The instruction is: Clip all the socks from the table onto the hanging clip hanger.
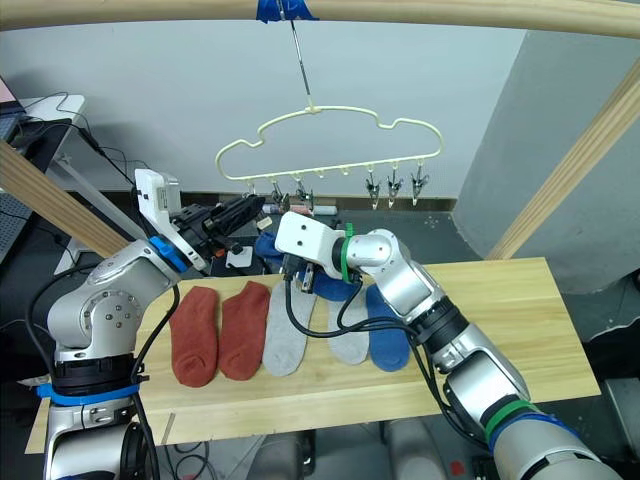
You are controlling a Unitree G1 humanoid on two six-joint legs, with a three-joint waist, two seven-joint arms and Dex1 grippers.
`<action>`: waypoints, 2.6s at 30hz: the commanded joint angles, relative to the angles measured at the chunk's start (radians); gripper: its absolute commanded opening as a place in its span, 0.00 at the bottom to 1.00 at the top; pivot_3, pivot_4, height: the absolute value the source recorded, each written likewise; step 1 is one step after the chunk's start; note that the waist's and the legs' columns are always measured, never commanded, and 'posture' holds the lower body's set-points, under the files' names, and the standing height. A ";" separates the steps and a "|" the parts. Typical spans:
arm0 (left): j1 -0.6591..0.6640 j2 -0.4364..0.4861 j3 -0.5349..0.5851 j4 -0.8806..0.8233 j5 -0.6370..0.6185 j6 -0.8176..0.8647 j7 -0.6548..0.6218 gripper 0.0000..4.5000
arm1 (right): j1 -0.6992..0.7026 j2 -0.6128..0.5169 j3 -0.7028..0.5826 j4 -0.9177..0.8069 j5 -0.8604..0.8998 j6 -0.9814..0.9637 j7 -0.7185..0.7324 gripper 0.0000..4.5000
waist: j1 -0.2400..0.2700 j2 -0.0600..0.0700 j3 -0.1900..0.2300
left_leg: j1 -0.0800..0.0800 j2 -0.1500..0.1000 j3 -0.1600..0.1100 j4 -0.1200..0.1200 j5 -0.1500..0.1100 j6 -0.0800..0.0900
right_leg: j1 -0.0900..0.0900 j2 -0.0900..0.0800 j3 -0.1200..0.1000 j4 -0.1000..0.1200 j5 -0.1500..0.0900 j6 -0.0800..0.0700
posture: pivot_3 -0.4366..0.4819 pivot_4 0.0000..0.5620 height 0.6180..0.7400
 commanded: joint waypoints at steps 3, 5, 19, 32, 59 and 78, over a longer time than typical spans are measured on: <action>0.007 0.010 0.005 -0.058 -0.006 -0.011 -0.010 0.06 | -0.048 0.027 -0.032 0.008 -0.005 -0.044 -0.018 0.00 | 0.000 0.000 0.000 | 0.000 0.000 0.000 0.000 0.000 0.000 | 0.000 0.000 0.000 0.000 0.000 0.000 | 0.29 0.48 1.00; 0.009 0.010 0.005 -0.059 -0.005 -0.011 -0.011 0.06 | -0.051 0.031 -0.038 0.014 -0.007 -0.056 -0.026 0.00 | 0.000 0.000 0.000 | 0.000 0.000 0.000 0.000 0.000 0.000 | 0.000 0.000 0.000 0.000 0.000 0.000 | 0.29 0.48 1.00; 0.032 0.009 0.025 -0.052 0.005 -0.005 0.019 0.23 | -0.063 0.055 -0.069 0.025 -0.001 -0.084 -0.061 0.00 | 0.000 0.000 0.000 | 0.000 0.000 0.000 0.000 0.000 0.000 | 0.000 0.000 0.000 0.000 0.000 0.000 | 0.29 0.47 1.00; 0.078 0.041 0.027 -0.085 -0.014 0.023 -0.013 0.55 | -0.040 0.095 -0.069 0.009 0.025 -0.060 -0.043 0.00 | 0.000 0.000 0.000 | 0.000 0.000 0.000 0.001 0.000 0.000 | 0.000 0.000 0.000 0.001 0.000 0.000 | 0.30 0.46 1.00; 0.224 -0.167 -0.134 -0.137 0.428 -0.496 0.199 0.56 | 0.456 -0.271 -0.397 -0.912 0.402 0.399 0.070 0.42 | 0.021 -0.001 -0.001 | 0.000 0.000 0.000 0.007 0.000 0.000 | 0.002 0.000 0.001 0.002 0.000 0.000 | 0.26 0.48 1.00; 0.112 -0.309 -0.176 0.092 0.531 -0.673 0.297 0.48 | 0.500 -0.370 -0.513 -1.002 0.564 0.501 -0.085 0.43 | -0.004 -0.001 -0.001 | -0.003 -0.001 0.000 0.014 0.000 0.001 | 0.002 0.001 0.002 0.002 0.000 0.005 | 0.19 0.49 1.00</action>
